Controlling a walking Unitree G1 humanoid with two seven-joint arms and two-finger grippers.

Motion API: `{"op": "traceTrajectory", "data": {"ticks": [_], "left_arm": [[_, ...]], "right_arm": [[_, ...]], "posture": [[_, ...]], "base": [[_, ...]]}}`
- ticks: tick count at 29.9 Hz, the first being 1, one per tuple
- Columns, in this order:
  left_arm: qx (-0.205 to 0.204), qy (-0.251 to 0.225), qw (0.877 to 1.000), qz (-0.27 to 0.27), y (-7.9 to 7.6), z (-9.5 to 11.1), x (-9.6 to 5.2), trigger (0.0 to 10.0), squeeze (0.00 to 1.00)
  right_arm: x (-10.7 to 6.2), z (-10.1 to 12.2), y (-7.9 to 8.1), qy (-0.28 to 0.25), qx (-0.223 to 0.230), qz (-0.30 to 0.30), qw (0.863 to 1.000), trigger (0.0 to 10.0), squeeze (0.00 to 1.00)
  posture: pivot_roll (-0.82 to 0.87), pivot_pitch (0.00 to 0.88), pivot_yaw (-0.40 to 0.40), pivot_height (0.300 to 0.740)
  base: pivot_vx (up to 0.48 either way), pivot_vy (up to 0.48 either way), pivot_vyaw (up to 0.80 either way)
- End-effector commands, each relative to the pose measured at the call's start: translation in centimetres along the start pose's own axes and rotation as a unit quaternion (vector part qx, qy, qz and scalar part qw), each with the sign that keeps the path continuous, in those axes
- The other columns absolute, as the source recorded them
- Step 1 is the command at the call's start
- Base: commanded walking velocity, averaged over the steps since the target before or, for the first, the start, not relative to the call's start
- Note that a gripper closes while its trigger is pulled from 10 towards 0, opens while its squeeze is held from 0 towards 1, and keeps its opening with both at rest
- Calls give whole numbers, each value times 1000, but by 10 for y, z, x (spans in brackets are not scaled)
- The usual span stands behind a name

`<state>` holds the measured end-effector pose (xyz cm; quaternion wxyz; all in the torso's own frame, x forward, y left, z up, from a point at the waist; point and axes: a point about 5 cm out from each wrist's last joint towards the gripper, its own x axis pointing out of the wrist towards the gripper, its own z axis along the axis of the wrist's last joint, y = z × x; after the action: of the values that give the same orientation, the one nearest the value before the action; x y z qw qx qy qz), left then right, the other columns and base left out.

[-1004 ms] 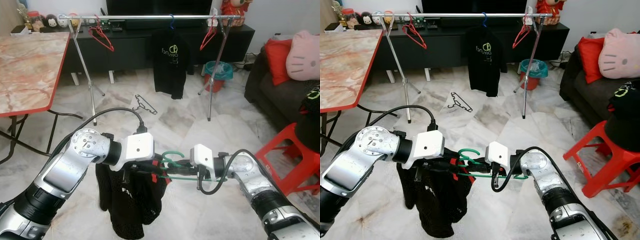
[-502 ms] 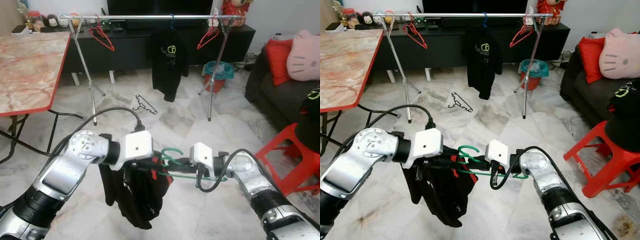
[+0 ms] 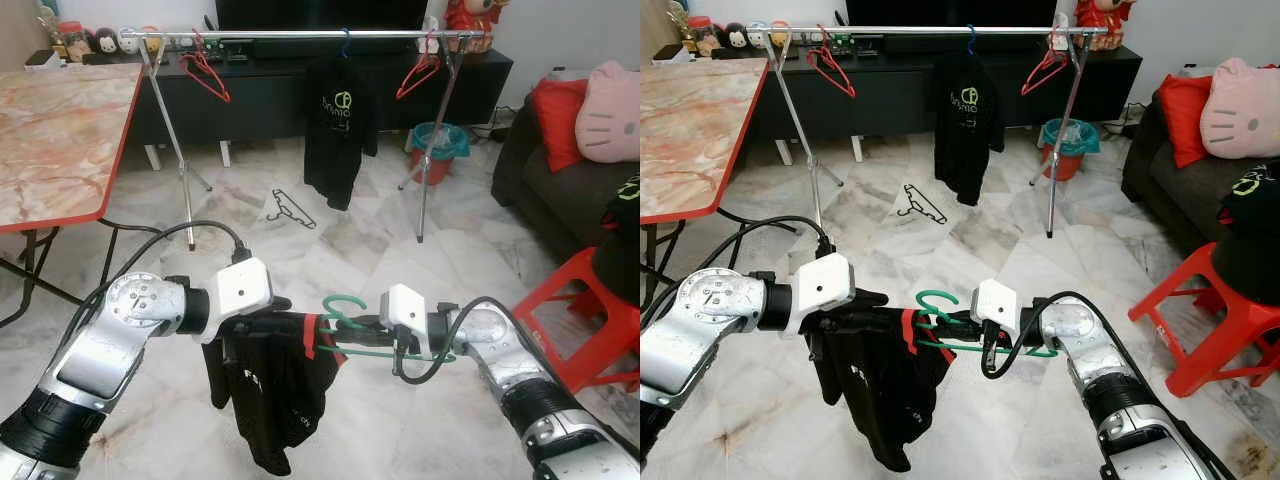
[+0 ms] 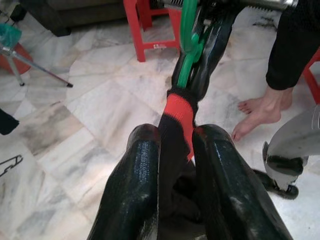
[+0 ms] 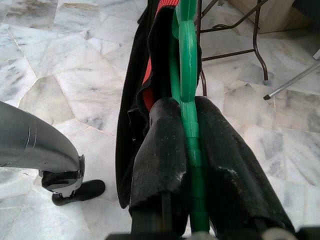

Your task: Hang hanger

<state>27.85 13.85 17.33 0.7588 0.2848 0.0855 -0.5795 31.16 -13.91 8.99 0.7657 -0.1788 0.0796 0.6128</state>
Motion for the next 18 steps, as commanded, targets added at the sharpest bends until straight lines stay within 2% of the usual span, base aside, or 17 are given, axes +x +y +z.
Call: {"op": "traceTrajectory", "data": {"ticks": [1, 9, 18], "left_arm": [[8, -10, 1000, -9, 2, 4, 4, 10000, 0], [15, -35, 999, -23, -1, 13, 17, 10000, 0], [23, -34, 998, -36, -6, 13, 25, 10000, 0]], "right_arm": [[-3, 13, -11, -25, -17, -17, 999, 10000, 0], [-3, 14, -11, -25, -18, -14, 999, 10000, 0], [-4, 15, -11, -28, -18, -11, 999, 10000, 0]], "posture": [[80, 0, -52, 736], [75, 0, -54, 736], [70, 0, -52, 736]], "base": [[0, 0, 0], [0, 0, 0], [0, 0, 0]]}}
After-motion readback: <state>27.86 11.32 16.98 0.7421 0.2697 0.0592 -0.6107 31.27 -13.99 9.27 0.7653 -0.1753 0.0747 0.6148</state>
